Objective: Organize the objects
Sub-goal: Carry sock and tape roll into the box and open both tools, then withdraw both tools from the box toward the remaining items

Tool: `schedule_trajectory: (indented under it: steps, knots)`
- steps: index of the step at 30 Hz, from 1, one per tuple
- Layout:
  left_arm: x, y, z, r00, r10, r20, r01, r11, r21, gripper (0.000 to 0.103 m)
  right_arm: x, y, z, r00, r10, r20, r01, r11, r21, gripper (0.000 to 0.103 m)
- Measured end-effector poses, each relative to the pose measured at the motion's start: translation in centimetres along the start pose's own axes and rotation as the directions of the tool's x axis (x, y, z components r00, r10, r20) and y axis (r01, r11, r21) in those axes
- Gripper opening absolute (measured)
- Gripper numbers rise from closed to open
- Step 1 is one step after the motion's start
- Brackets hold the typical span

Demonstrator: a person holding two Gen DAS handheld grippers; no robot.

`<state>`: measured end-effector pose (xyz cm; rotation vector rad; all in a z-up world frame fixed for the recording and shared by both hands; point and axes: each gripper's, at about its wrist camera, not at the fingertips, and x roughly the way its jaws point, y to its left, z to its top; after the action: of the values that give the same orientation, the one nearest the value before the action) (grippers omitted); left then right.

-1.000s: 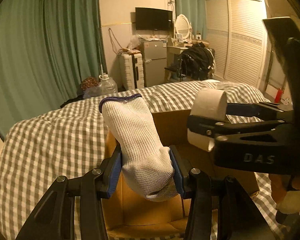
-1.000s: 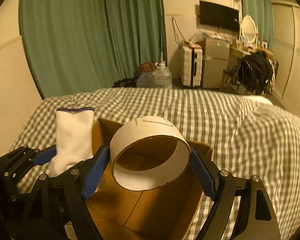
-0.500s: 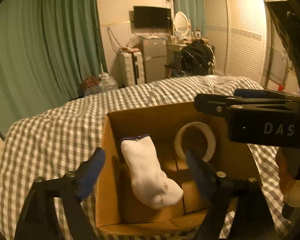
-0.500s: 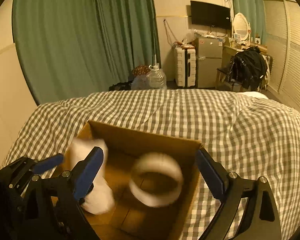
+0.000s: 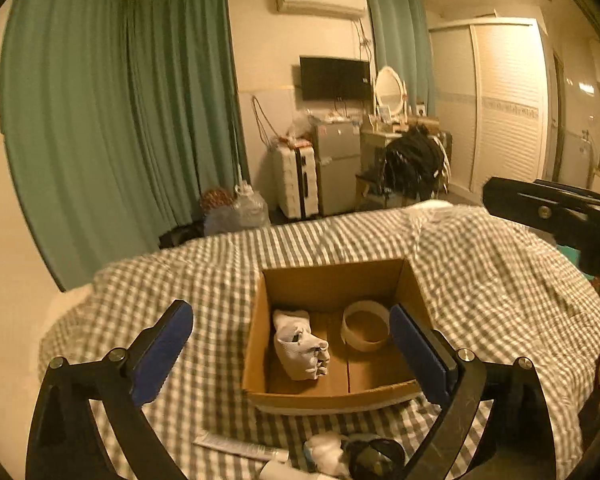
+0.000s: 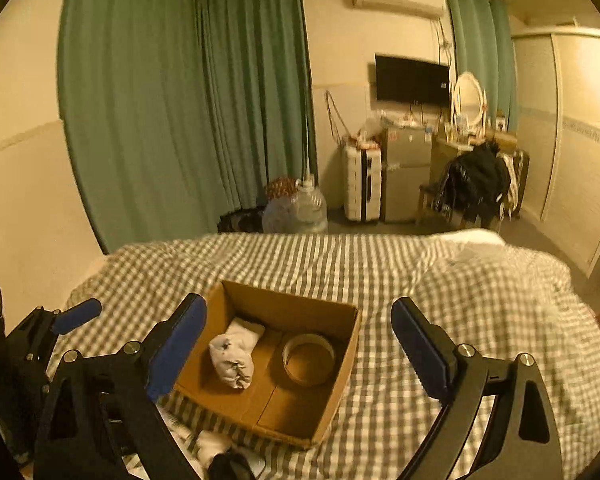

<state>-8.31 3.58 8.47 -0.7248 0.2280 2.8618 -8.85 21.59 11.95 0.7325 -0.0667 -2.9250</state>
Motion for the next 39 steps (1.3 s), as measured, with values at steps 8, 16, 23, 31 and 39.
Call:
schedule_trajectory:
  steps: [8, 16, 23, 31, 39]
  knots:
    - [-8.0, 0.2, 0.0, 0.995, 0.041, 0.085, -0.042, 0.999, 0.008, 0.103, -9.7, 2.0, 0.4, 0.996, 0.037, 0.083, -0.033, 0.998, -0.053, 0.099]
    - [-11.2, 1.0, -3.7, 0.994, 0.095, 0.057, -0.095, 0.995, 0.000, 0.103, -14.2, 4.0, -2.3, 0.992, 0.066, 0.106, -0.057, 0.994, -0.090, 0.101]
    - [-7.9, 2.0, -9.5, 0.989, 0.135, -0.064, -0.140, 0.988, -0.072, 0.103, -12.0, 4.5, -7.5, 0.998, 0.054, 0.036, -0.050, 0.993, -0.105, 0.101]
    - [-2.2, 1.4, -16.4, 0.960, 0.156, -0.232, -0.175, 0.982, -0.066, 0.103, -3.9, 3.2, -14.3, 0.990, 0.022, -0.141, -0.032, 0.997, -0.070, 0.101]
    - [1.5, -1.8, -21.3, 0.915, 0.045, -0.401, -0.046, 0.999, 0.006, 0.103, 0.2, 2.2, -18.6, 0.969, 0.025, -0.247, -0.036, 0.998, -0.041, 0.101]
